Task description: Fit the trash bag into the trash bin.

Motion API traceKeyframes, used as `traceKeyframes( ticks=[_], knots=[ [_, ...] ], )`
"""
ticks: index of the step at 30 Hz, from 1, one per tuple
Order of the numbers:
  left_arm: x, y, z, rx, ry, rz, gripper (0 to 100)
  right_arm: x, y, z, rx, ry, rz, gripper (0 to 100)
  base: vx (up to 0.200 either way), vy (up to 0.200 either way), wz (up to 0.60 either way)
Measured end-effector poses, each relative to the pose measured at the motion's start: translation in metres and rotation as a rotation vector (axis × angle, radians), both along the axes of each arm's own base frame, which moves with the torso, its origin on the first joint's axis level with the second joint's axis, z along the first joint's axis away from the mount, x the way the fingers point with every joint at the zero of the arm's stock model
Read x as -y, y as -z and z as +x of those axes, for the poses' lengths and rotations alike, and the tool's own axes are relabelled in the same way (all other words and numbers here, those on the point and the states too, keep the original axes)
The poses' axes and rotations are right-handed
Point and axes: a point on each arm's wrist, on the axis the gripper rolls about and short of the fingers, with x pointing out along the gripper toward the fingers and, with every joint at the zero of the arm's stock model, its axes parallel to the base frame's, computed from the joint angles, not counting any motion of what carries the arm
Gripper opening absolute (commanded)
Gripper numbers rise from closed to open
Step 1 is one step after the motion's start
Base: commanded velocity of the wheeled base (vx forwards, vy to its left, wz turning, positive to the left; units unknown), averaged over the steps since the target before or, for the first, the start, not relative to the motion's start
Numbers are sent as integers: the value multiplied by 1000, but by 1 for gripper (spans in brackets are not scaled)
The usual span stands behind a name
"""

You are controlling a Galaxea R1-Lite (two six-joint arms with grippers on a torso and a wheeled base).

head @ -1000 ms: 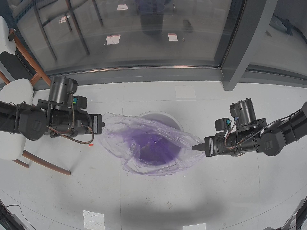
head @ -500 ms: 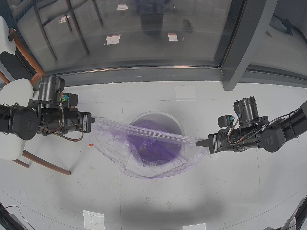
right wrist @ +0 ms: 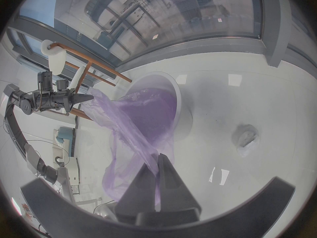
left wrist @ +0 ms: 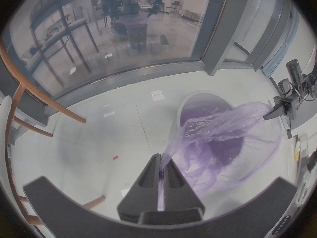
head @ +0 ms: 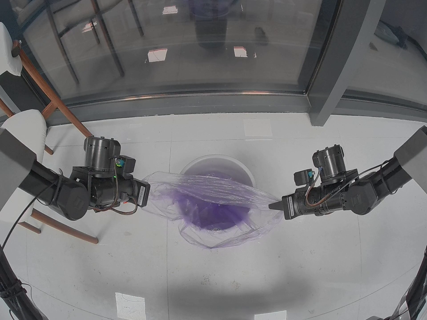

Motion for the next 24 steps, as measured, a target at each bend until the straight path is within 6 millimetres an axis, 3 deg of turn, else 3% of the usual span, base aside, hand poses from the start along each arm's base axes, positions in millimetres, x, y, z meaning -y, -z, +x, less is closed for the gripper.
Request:
traceKeyframes(
  ticks=[10,19,24],
  knots=[
    [6,20,34,79,-55,-20,0,9,16,43,194,16,-5,0,0,0,0],
    [16,-7,66,170,-95,-133,0,15,-5,83,326,64,36,0,0,0,0],
    [20,-11,76,166,-106,-152,0,14,-7,99,350,93,56,0,0,0,0]
  ],
)
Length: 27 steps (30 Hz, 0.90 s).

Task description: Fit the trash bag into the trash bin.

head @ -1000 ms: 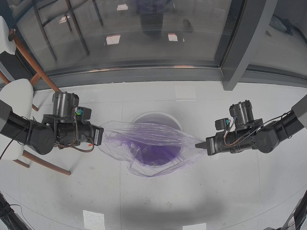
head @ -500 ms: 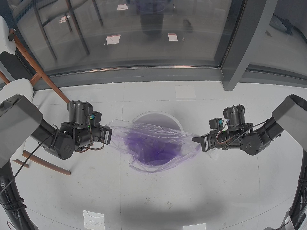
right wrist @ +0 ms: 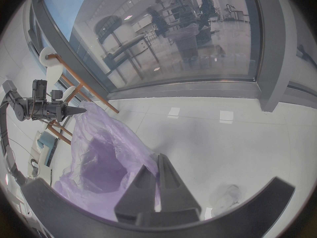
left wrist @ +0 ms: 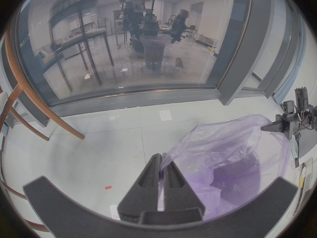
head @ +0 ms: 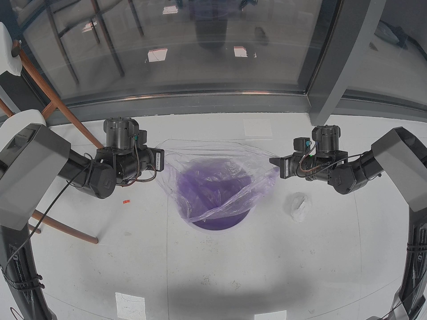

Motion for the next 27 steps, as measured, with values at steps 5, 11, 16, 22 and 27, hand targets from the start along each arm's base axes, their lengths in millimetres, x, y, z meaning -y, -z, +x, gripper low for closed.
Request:
traceKeyframes(
  ticks=[5,11,16,22,27],
  knots=[
    [2,7,9,-3,-6,3,0,-3,2,17,28,25,17,0,0,0,0],
    [0,19,25,-58,-22,18,0,0,15,38,43,47,21,0,0,0,0],
    [-5,31,35,-86,-35,24,0,4,29,47,21,60,15,0,0,0,0],
    [-6,45,39,-108,-41,30,0,11,30,50,21,76,31,100,0,0,0],
    [-3,46,41,-105,-37,26,0,8,4,39,-24,87,131,100,0,0,0]
  ],
)
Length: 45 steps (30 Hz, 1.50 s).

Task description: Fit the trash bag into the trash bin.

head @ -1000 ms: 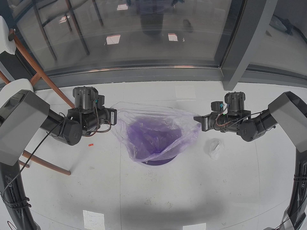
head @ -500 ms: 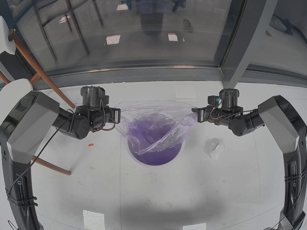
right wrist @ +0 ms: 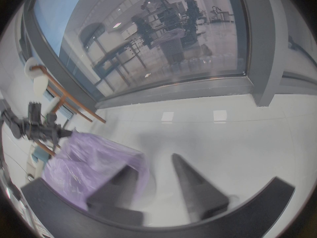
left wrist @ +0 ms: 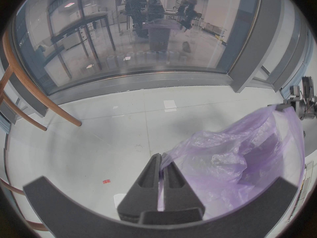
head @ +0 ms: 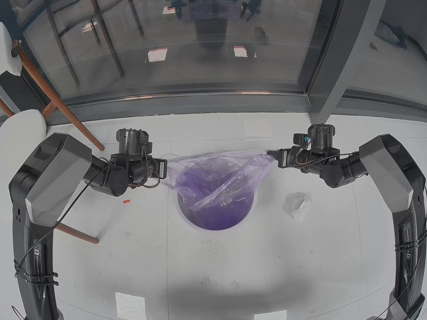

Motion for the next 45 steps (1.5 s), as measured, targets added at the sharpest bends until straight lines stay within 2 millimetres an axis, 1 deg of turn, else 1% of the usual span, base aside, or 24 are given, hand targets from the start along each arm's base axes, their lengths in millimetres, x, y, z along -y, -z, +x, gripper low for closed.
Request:
traceKeyframes(
  ticks=[3,5,6,8,9,10,12,15,18,24,30,34,40,41,45],
  knots=[
    [1,-3,2,9,-8,-20,0,0,-20,-16,-66,-3,56,100,0,0,0],
    [5,-4,2,12,-11,-43,0,0,-29,-29,-123,-12,70,100,0,0,0],
    [7,-6,2,15,-17,-60,0,-1,-32,-41,-194,-25,71,100,0,0,0],
    [9,-7,2,17,-29,-78,0,-2,-34,-56,-271,-35,67,100,0,0,0],
    [10,-8,3,20,-45,-92,0,-2,-35,-68,-334,-39,62,100,0,0,0],
    [10,-9,3,21,-48,-95,0,-2,-35,-70,-345,-40,61,100,0,0,0],
    [16,-11,2,28,-57,-112,0,-6,-39,-87,-403,-50,67,100,0,0,0],
    [20,-13,3,37,-57,-120,0,-11,-45,-96,-413,-57,75,100,0,0,0],
    [24,-17,4,52,-52,-125,0,-21,-49,-104,-411,-74,74,100,0,0,0],
    [27,-21,5,65,-48,-128,0,-40,-46,-103,-403,-86,56,100,0,0,0],
    [27,-22,5,69,-49,-128,0,-52,-37,-90,-395,-68,38,100,0,0,0],
    [25,-25,8,82,-55,-134,0,-55,-34,-80,-411,-54,27,100,0,0,0],
    [27,-25,19,126,-85,-167,0,-60,-36,-70,-415,-45,20,100,0,0,0],
    [28,-25,20,132,-87,-170,100,-60,-36,-69,-418,-38,15,100,0,0,0],
    [30,-22,23,140,-86,-176,100,-62,-36,-64,-420,-24,6,100,0,0,0]
  ],
)
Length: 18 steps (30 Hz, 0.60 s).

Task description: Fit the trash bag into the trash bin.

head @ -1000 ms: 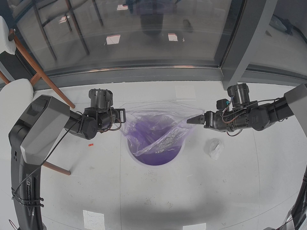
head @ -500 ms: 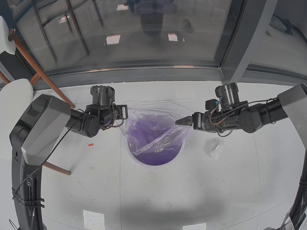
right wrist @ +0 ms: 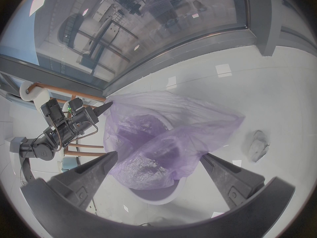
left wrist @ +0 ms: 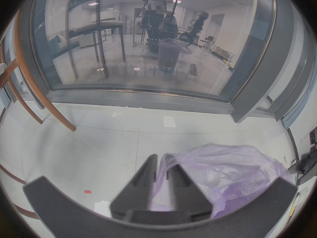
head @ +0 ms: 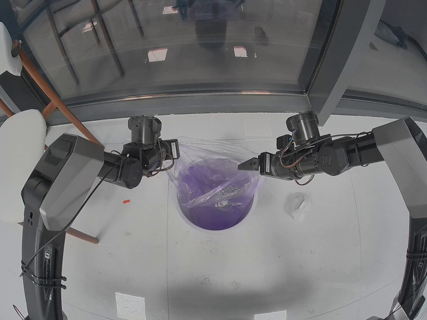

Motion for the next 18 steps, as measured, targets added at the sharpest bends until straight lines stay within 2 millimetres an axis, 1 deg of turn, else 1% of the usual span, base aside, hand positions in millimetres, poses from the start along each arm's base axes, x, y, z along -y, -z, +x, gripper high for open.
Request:
traceKeyframes(
  ticks=[5,9,12,13,16,18],
  knots=[
    [-1,2,2,6,-5,-4,100,-1,4,4,-1,25,-25,100,0,0,0],
    [-5,7,1,-19,-17,-26,100,-2,8,5,-14,30,-42,100,0,0,0],
    [-9,5,-1,-26,-30,-64,100,-3,8,6,-16,29,-46,100,0,0,0],
    [-10,1,-2,-25,-36,-89,100,-4,7,7,-17,27,-46,0,0,0,0],
    [-11,-5,-5,-26,-34,-142,100,-7,5,8,-10,23,-44,0,0,0,0],
    [-13,-13,-7,-19,-40,-185,100,-9,3,8,-3,21,-41,0,0,0,0]
  ],
)
